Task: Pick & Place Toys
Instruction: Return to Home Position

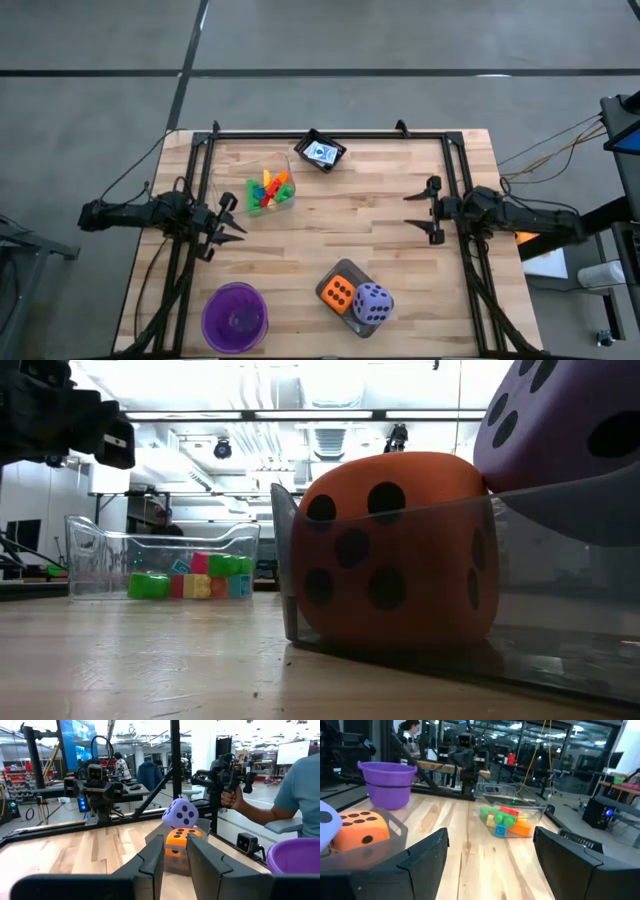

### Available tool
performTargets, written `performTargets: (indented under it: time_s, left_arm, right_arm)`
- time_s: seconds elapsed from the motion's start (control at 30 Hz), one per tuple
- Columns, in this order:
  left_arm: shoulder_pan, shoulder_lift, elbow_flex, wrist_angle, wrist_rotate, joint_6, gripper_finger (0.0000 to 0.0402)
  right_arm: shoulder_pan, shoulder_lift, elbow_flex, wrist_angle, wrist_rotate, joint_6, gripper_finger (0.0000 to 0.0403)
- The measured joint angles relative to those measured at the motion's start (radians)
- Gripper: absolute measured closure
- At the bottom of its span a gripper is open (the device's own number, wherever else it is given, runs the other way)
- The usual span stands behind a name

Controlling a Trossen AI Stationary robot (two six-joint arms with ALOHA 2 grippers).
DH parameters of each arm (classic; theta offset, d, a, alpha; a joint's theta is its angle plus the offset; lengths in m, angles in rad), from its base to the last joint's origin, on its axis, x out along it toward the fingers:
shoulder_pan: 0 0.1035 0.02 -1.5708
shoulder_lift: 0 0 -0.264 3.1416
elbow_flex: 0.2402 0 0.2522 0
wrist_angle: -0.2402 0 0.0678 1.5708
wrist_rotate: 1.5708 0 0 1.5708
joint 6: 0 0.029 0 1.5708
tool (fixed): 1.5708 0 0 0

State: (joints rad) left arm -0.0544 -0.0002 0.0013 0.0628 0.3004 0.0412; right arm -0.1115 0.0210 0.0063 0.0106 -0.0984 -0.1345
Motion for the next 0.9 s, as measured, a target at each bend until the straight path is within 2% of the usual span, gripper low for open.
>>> performTargets:
  time_s: [0.27,0.43,0.63,0.9]
  left_arm:
    - [0.046,0.000,0.000,-0.001,-0.027,0.006,0.0318]
    - [0.075,0.000,0.000,-0.027,-0.188,-0.092,0.0318]
    - [0.075,0.000,0.000,-0.021,-0.330,-0.094,0.0318]
    - [0.075,0.000,0.000,-0.007,-0.339,-0.083,0.0317]
  right_arm:
    - [0.044,0.054,0.000,-0.004,0.013,0.017,0.0113]
    - [0.060,0.079,0.000,-0.007,0.057,0.019,0.0113]
    - [0.060,0.064,0.000,-0.003,0.060,0.019,0.0113]
    - [0.060,0.040,0.000,-0.001,0.060,0.023,0.0113]
